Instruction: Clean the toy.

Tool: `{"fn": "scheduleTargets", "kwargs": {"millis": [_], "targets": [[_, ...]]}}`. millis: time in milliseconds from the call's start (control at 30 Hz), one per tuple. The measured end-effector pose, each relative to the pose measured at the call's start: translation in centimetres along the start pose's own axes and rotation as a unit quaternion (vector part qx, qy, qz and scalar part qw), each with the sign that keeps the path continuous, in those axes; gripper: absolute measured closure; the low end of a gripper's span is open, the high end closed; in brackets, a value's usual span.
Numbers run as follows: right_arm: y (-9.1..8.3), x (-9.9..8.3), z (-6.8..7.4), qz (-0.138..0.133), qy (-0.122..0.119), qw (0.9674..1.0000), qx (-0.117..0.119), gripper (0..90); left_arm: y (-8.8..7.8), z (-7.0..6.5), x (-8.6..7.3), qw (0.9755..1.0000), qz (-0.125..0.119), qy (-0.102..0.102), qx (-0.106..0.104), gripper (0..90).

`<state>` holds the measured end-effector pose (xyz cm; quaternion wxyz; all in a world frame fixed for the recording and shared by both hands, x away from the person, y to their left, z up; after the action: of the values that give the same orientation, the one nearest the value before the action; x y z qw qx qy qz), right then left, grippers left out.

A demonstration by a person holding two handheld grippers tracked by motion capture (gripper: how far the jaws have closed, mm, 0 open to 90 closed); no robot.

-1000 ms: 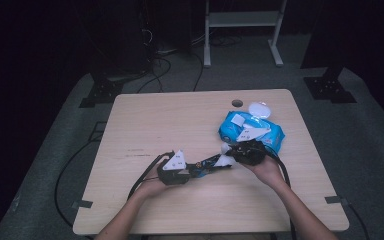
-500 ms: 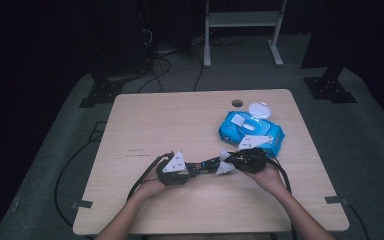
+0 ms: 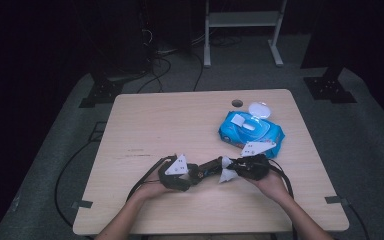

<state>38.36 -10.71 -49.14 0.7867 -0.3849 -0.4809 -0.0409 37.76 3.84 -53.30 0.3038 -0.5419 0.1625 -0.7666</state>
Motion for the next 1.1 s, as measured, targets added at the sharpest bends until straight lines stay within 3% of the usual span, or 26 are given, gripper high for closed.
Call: {"fn": "scheduleTargets", "kwargs": {"millis": [200, 367, 533, 600, 800, 900, 1000, 1100], "targets": [[0.6, -0.8, 0.0, 0.016, 0.001, 0.9999, 0.003, 81.3, 0.1, -0.1, -0.2, 0.9997, 0.011, 0.021, 0.003, 36.4], [0.9, -1.2, 0.3, 0.037, -0.005, 0.9993, 0.005, 81.2, -0.1, -0.1, 0.0, 0.9997, 0.006, 0.026, 0.002, 34.4], [0.5, 1.2, 0.8, 0.001, 0.007, 0.9998, 0.02, 81.2, -0.1, 0.1, 0.0, 0.9998, 0.007, 0.017, 0.008, 26.8], [0.9, 2.0, 0.6, -0.006, 0.006, 0.9998, 0.016, 81.2, 0.0, 0.2, 0.1, 0.9999, 0.002, 0.004, 0.01, 22.5], [3.1, 1.0, -0.4, 0.012, 0.027, 0.9995, 0.006, 81.1, 0.8, 0.4, -0.1, 0.9993, 0.007, -0.037, 0.007, 16.5], [3.4, 0.7, -0.1, 0.01, 0.035, 0.9993, 0.01, 81.1, 1.3, 0.5, -0.4, 0.9989, 0.025, -0.039, 0.007, 14.2], [3.6, 0.7, 0.4, 0.013, 0.026, 0.9995, 0.01, 81.2, 1.4, 0.6, -0.4, 0.9983, 0.03, -0.048, 0.011, 13.8], [3.9, 1.6, 1.1, 0.004, 0.024, 0.9995, 0.021, 81.1, 1.4, 0.7, -0.5, 0.9985, 0.036, -0.039, 0.013, 19.5]]}}
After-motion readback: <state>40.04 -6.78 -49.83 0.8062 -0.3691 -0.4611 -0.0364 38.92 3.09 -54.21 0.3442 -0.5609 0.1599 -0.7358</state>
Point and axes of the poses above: each handheld gripper's, and its own axes: y roughly forward along the jaws, x roughly out of its top, z roughly to its left, the point moved 10 cm from there along y, roughly forward along the jaws, and after that the axes turned 14 degrees about y, right-handed, at the moved point
